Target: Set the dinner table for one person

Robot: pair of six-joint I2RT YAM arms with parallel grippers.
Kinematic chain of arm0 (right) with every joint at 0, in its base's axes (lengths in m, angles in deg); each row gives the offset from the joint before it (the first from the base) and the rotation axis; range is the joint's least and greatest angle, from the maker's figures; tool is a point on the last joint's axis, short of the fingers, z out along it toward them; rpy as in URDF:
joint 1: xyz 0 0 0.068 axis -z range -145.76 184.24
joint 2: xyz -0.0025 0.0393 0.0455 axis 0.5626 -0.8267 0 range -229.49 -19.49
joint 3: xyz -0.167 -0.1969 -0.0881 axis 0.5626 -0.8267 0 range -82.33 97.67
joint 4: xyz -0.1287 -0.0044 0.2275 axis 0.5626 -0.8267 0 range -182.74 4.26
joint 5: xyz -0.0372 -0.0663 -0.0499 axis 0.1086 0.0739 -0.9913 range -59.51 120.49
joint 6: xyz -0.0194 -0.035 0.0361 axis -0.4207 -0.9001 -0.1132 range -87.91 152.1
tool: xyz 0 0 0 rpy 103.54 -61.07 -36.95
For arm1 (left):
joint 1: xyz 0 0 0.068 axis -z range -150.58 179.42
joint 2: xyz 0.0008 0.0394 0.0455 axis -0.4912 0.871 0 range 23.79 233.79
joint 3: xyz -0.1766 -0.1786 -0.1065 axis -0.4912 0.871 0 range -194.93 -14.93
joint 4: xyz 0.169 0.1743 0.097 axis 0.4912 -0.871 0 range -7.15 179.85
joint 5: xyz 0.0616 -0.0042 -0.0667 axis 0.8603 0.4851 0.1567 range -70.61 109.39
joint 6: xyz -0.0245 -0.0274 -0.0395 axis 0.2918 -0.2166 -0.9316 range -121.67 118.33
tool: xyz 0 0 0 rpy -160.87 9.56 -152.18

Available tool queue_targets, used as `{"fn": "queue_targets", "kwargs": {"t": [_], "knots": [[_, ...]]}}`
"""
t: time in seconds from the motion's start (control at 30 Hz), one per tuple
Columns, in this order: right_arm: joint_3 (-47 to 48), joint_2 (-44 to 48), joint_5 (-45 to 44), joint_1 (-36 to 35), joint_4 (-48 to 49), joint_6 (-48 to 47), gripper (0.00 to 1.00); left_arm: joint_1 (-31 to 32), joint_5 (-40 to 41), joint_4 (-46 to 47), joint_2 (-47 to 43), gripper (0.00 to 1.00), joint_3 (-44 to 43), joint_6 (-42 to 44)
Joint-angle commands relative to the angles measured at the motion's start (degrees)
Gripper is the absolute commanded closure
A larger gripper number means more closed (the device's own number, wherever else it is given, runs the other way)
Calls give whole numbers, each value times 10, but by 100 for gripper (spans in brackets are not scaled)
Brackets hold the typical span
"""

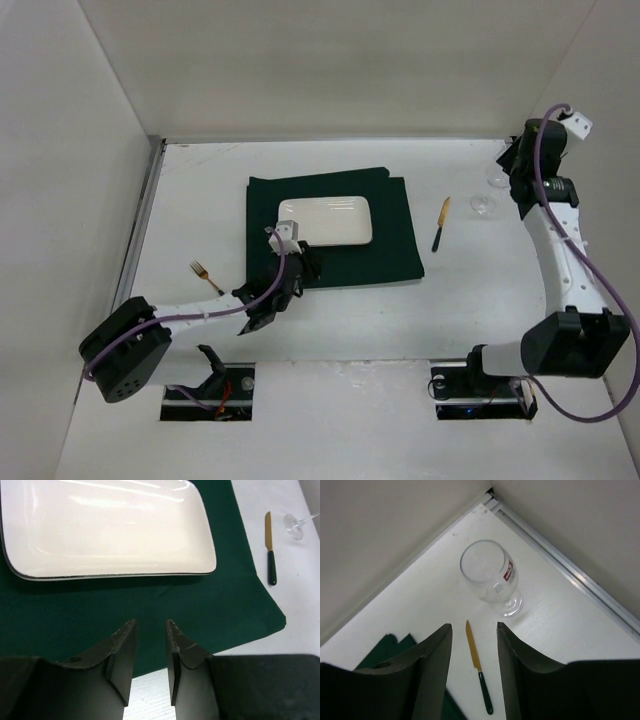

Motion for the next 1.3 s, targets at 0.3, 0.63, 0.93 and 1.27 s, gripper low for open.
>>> {"fn": "queue_targets", "kwargs": {"t": [0.3, 0.63, 0.93, 1.27], "knots": [[164, -154, -32, 63, -55, -49, 52, 16, 17, 88, -13, 71, 21, 52], [184, -221, -1, 75, -43, -46, 54, 29, 27, 105, 6, 71, 21, 62], [182, -246, 5, 75, -48, -43, 66, 30, 27, 105, 2, 70, 22, 62], [187, -259, 6, 78, -68, -44, 74, 30, 27, 105, 4, 70, 22, 58]]}}
